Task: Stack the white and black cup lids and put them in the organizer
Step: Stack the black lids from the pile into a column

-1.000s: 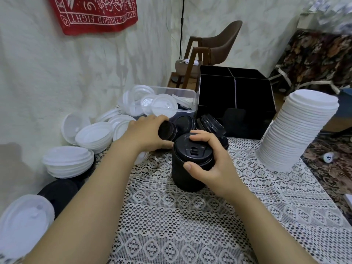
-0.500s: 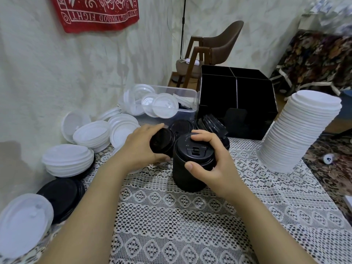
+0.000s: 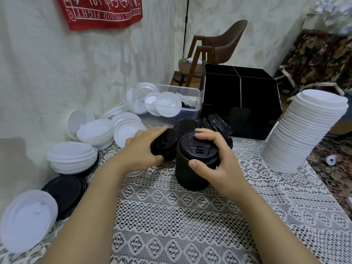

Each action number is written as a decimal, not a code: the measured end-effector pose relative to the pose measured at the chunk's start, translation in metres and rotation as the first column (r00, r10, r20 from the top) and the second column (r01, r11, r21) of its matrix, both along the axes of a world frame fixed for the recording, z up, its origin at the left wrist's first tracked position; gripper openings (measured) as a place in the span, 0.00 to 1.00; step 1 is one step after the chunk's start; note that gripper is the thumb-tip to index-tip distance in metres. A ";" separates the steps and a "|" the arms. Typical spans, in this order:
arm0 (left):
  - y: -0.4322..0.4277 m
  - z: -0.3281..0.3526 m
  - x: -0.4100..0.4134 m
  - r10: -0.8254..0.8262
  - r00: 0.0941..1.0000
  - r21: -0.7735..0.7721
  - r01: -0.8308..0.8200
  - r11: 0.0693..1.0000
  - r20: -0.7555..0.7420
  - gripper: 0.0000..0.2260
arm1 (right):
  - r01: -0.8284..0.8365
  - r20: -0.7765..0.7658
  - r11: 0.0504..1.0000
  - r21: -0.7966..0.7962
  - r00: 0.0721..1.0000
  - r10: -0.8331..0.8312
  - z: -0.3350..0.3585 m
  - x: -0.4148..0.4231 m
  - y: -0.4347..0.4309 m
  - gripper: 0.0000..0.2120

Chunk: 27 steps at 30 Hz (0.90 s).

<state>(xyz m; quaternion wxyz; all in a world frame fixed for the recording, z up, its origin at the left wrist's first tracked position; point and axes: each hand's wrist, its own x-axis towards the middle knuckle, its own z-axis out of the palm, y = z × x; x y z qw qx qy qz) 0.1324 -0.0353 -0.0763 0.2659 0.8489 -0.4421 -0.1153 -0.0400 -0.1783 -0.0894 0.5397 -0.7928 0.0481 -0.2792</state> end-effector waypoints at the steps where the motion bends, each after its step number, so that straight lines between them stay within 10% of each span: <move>1: 0.000 0.000 0.000 0.011 1.000 -0.014 -0.011 1.000 0.000 0.40 | 0.000 0.000 1.000 -0.001 1.000 0.000 0.000 0.000 0.000 0.24; 27: -0.003 0.002 0.005 0.060 0.934 -0.503 -0.244 0.829 -0.353 0.25 | 0.007 -0.026 1.000 -0.003 1.000 -0.007 -0.001 0.000 -0.002 0.24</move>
